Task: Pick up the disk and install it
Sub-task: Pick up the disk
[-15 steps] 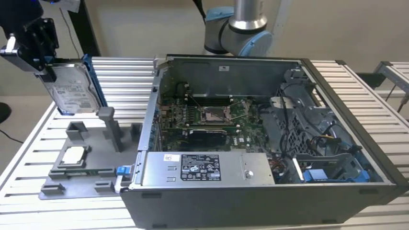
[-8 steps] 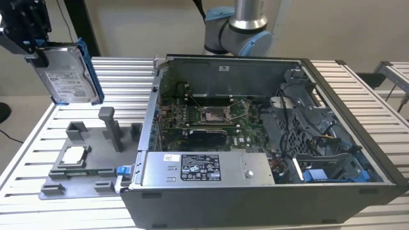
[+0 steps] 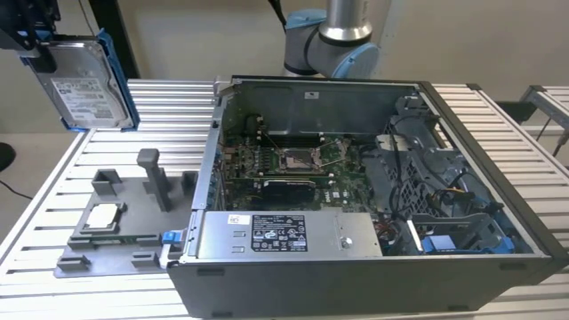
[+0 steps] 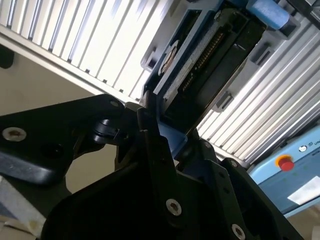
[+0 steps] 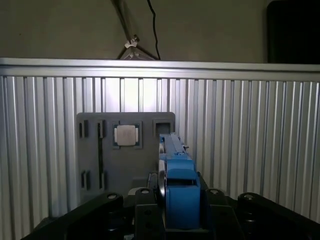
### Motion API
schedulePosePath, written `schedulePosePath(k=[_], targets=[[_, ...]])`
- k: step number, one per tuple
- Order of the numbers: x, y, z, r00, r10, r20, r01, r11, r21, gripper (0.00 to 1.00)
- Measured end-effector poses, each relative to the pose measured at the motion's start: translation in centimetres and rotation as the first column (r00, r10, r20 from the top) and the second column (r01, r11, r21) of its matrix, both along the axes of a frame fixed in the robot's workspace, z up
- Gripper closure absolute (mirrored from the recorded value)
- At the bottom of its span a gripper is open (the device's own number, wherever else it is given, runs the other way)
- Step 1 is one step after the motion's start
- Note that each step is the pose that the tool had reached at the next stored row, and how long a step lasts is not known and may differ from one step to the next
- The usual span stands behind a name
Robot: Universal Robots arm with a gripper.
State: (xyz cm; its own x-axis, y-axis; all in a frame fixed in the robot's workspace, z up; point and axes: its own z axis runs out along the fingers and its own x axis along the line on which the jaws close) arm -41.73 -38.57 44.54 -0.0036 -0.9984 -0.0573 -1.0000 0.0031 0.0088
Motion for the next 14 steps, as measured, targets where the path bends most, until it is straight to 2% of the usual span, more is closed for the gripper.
schedulePosePath(k=[14], targets=[[0.01,-0.01,4.95,1.0000,0.000,-0.0007,0.000,1.0000,-0.0001,1.00]])
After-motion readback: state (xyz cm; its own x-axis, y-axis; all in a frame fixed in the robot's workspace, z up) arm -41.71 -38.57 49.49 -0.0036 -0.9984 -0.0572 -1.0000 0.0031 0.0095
